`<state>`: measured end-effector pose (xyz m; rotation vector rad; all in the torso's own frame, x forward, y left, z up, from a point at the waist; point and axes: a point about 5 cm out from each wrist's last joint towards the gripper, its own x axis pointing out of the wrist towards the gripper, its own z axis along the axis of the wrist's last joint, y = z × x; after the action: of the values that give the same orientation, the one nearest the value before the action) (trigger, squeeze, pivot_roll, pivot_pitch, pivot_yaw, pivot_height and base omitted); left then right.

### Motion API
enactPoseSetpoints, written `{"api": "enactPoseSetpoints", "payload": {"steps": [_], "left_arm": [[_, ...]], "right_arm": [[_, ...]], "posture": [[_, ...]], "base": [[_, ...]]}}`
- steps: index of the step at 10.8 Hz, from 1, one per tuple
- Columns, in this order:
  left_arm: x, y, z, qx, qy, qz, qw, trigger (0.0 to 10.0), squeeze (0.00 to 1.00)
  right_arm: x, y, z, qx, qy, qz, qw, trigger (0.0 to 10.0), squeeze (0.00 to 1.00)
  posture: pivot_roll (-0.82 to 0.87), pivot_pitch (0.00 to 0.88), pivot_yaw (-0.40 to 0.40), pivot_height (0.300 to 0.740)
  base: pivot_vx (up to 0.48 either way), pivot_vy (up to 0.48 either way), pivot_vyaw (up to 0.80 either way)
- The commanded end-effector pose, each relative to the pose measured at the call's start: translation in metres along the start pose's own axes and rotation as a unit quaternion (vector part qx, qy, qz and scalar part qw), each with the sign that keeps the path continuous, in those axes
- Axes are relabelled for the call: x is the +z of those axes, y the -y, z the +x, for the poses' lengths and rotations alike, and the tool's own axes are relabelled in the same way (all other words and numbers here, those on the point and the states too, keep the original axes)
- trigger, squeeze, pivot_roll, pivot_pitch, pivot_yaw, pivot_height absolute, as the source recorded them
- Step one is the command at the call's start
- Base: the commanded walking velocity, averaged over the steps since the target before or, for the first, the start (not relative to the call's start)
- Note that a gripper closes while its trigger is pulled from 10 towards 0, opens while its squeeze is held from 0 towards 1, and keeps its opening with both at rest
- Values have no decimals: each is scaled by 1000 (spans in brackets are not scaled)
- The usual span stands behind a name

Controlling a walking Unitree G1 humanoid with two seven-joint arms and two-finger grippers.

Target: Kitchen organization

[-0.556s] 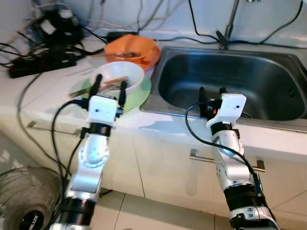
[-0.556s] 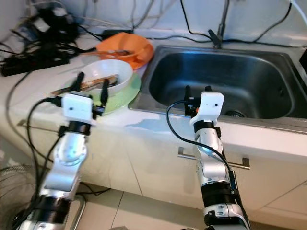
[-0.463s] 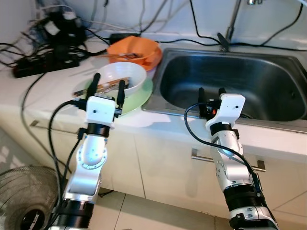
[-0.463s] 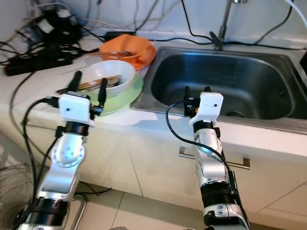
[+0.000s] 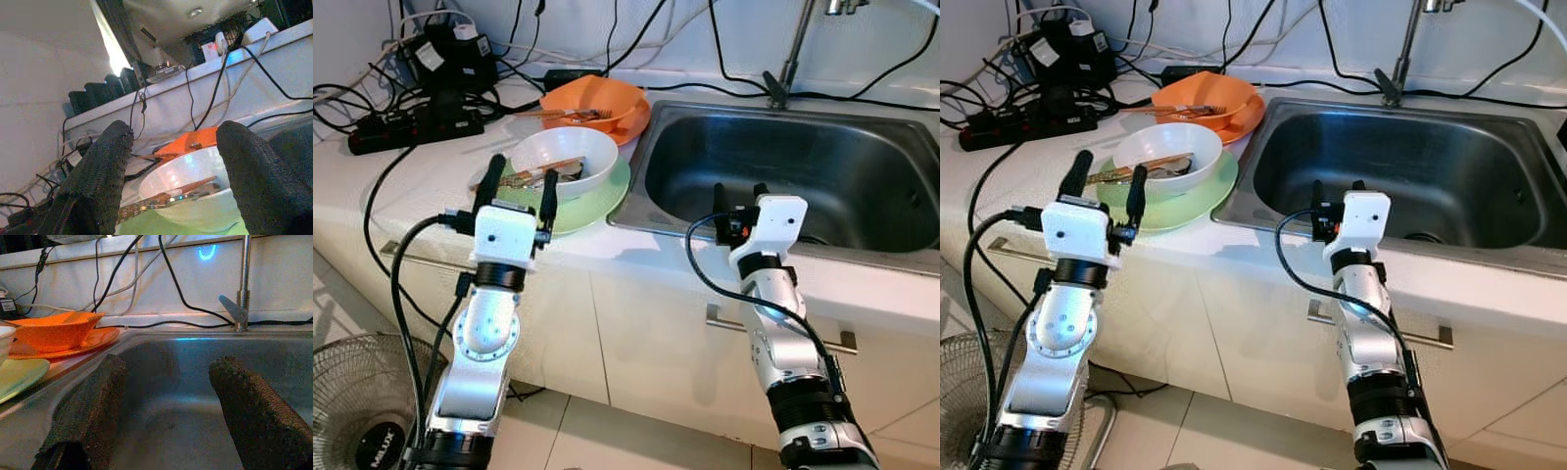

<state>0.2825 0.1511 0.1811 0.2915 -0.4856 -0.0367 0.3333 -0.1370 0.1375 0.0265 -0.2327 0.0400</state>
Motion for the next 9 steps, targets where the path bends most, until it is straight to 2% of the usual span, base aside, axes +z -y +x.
{"api": "enactPoseSetpoints", "payload": {"steps": [1, 5, 7, 9], "left_arm": [[-8, -2, 0, -10, -23, -6, 1000, 10000, 0], [-23, -9, 0, -8, -58, -42, 997, 10000, 0], [-26, -8, 2, -16, -64, -55, 996, 10000, 0], [-29, -5, 2, -23, -68, -62, 995, 10000, 0]], "right_arm": [[4, -3, 4, 7, 9, 4, 1000, 10000, 0], [7, 0, 4, 4, 18, 2, 1000, 10000, 0], [19, 5, 8, 2, 45, 0, 999, 10000, 0], [19, 8, 8, 0, 45, -2, 999, 10000, 0]], "posture": [[74, 0, 47, 740], [75, 0, 44, 740], [67, 0, 46, 740], [65, 0, 44, 740]], "base": [[0, 0, 0], [0, 0, 0], [0, 0, 0], [0, 0, 0]]}}
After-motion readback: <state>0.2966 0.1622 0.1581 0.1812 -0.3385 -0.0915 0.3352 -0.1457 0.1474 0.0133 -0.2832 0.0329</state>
